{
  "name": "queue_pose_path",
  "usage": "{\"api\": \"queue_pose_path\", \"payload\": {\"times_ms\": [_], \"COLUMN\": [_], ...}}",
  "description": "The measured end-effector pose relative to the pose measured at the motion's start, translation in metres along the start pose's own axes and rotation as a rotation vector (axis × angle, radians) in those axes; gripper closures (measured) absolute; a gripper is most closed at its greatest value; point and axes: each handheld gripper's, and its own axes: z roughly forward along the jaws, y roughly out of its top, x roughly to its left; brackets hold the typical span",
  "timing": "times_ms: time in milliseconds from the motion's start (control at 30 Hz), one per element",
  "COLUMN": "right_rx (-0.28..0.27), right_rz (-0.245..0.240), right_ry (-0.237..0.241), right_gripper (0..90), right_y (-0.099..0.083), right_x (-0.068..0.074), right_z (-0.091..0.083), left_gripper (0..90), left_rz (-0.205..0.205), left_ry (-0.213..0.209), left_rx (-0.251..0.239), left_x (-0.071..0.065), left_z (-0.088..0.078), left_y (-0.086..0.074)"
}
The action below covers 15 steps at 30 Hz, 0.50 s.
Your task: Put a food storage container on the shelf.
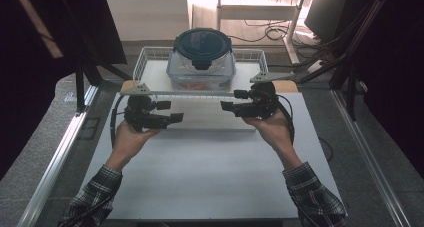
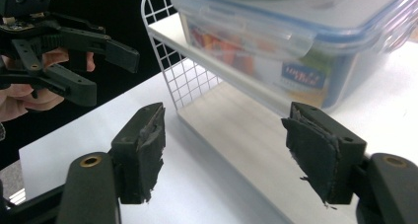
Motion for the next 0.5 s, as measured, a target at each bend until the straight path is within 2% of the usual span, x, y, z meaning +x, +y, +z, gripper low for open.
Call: {"api": "queue_pose_path", "payload": {"times_ms": [100, 500], "right_rx": [0.003, 0.008], "right_rz": [-0.013, -0.024], "right_ry": [-0.006, -0.005], "right_gripper": [28.6, 21.7], "right_y": [-0.008, -0.035], "right_x": [0.002, 0.005], "right_z": [0.0, 0.001], "left_gripper": [22.8, 21.0], "left_rz": [0.013, -0.001], "left_ry": [-0.004, -0.039], "left_rx": [0.01, 0.016], "left_x": [-0.004, -0.014], "left_z": [0.004, 0.014], "left_y": [-0.008, -0.037]}}
